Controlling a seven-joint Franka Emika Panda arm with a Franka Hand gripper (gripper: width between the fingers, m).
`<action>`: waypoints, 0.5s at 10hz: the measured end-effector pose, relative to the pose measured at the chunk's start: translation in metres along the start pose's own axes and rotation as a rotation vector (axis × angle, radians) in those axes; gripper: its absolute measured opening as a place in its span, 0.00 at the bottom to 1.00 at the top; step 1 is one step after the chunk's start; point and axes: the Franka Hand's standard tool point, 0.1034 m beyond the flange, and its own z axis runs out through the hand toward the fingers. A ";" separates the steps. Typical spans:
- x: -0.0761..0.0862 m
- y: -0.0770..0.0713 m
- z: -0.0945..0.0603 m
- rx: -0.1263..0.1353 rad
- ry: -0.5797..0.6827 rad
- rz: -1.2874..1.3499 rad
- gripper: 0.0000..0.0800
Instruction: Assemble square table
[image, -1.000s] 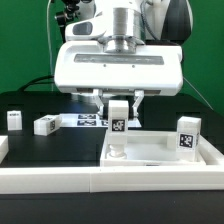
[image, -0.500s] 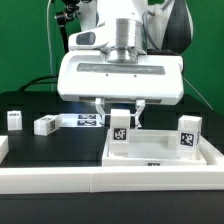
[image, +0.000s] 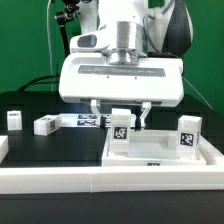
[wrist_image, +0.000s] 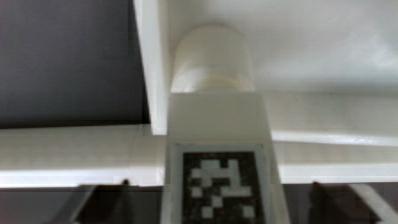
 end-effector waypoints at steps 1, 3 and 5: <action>0.000 0.000 0.000 0.000 0.000 0.000 0.77; 0.000 0.000 0.000 0.000 -0.001 0.000 0.80; -0.001 0.000 0.000 0.002 -0.012 0.000 0.81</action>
Offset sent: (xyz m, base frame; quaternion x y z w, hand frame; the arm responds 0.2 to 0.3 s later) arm 0.0000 0.0000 0.0000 0.0000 0.0000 0.0000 1.0000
